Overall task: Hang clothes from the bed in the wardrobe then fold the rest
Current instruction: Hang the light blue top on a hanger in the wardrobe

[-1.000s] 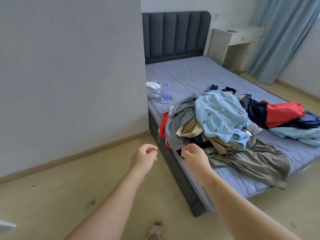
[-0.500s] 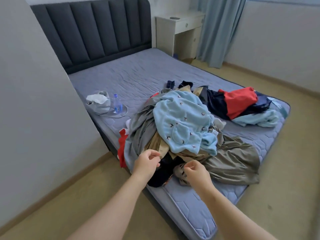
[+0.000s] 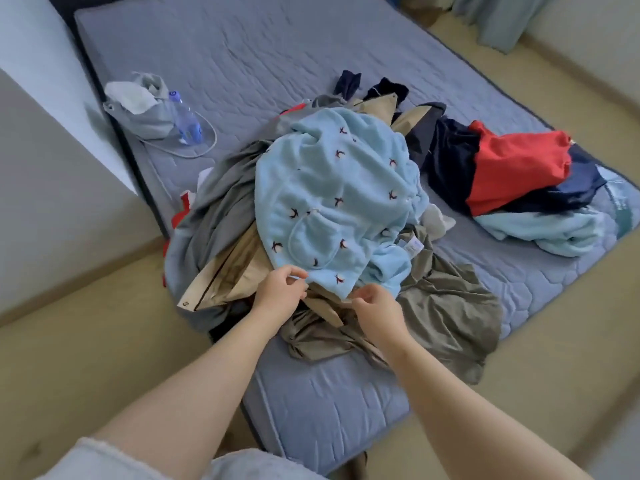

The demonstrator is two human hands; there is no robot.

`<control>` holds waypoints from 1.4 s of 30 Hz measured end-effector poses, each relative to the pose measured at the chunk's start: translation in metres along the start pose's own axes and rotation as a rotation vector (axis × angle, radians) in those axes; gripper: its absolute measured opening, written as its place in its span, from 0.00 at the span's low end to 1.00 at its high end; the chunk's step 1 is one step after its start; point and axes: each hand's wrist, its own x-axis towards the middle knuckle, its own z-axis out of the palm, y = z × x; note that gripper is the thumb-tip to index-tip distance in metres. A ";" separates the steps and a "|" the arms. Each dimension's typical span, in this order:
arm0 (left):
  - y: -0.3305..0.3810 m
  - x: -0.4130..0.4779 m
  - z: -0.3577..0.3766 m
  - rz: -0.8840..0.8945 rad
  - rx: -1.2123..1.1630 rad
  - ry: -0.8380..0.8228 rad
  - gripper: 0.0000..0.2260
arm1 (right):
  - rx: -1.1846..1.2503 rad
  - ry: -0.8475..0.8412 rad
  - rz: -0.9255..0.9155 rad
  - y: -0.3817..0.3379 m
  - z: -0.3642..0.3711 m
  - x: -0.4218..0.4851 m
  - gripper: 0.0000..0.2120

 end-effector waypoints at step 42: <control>0.090 -0.103 -0.052 0.219 -0.814 -0.251 0.12 | -0.119 0.047 -0.521 -0.060 -0.054 -0.019 0.41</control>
